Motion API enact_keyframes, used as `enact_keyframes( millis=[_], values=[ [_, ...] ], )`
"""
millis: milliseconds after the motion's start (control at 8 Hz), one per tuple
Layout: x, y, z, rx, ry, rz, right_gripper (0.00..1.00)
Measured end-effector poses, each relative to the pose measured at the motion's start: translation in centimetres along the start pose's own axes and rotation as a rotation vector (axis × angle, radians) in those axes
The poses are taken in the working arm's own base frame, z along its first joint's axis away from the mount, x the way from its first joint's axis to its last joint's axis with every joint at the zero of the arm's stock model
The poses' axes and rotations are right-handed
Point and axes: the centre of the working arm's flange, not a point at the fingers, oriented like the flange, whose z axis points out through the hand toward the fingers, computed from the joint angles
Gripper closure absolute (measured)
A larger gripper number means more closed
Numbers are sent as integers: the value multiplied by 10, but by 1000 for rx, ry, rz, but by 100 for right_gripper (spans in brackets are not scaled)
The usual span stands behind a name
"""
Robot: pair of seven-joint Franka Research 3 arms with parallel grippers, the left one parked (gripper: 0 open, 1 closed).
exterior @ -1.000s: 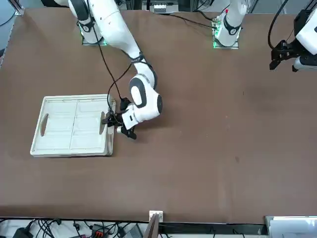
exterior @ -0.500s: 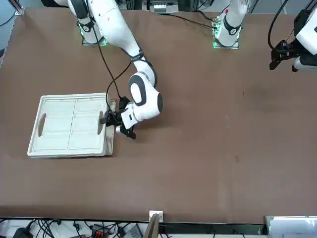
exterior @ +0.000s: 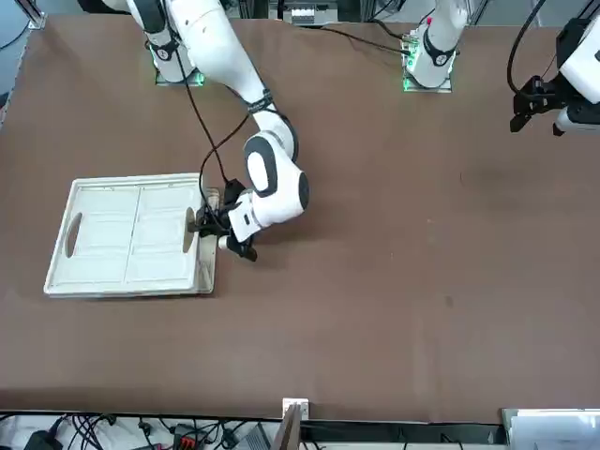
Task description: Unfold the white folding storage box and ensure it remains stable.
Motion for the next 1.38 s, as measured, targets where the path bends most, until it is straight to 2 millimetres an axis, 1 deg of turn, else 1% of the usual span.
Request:
enact_keyframes(
  millis=[375,1375],
  values=[
    [0,9,-9,-9,9,4,71],
    [-6,10,-14,-30,5,-121,71]
  ],
)
